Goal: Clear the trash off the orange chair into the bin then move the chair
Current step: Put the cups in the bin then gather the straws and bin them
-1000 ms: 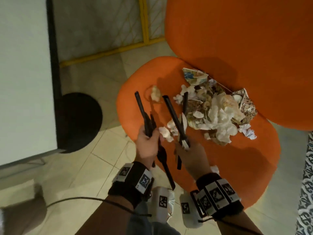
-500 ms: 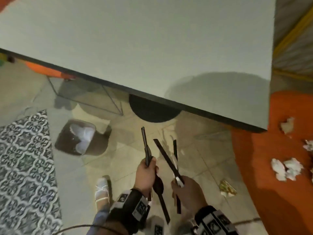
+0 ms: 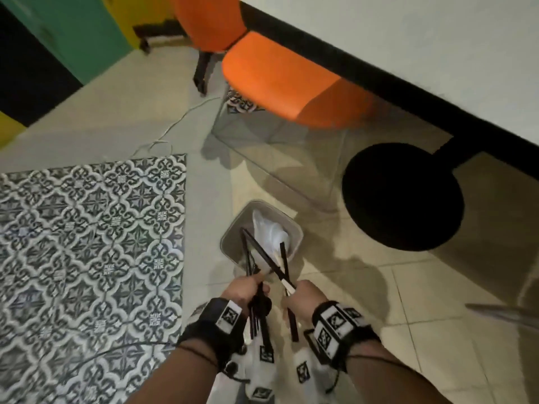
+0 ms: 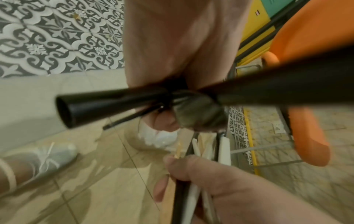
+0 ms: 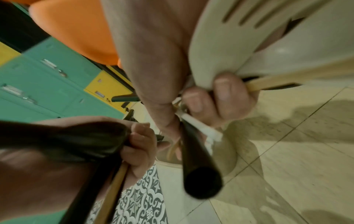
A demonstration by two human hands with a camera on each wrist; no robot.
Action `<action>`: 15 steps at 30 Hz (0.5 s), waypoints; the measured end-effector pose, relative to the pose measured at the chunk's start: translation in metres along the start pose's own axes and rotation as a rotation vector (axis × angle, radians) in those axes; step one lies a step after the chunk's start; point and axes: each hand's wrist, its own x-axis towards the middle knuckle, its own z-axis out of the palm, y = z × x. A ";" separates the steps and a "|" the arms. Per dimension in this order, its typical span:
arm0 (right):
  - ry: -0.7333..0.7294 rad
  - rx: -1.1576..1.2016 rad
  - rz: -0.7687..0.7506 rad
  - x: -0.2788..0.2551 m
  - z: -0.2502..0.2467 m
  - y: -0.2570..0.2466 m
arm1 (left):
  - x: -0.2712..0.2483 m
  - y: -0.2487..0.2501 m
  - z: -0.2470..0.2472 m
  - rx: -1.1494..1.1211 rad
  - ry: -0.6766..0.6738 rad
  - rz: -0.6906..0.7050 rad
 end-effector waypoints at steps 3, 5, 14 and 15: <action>-0.007 0.008 0.080 0.044 0.008 -0.034 | 0.049 0.018 -0.025 0.062 -0.054 -0.035; -0.003 0.028 0.105 0.067 0.007 -0.048 | 0.078 0.028 -0.035 0.095 -0.075 -0.077; -0.063 0.148 0.331 0.134 -0.001 -0.059 | 0.151 0.042 -0.042 -0.086 -0.080 -0.318; -0.073 0.184 0.353 0.139 -0.001 -0.058 | 0.157 0.042 -0.042 -0.105 -0.067 -0.305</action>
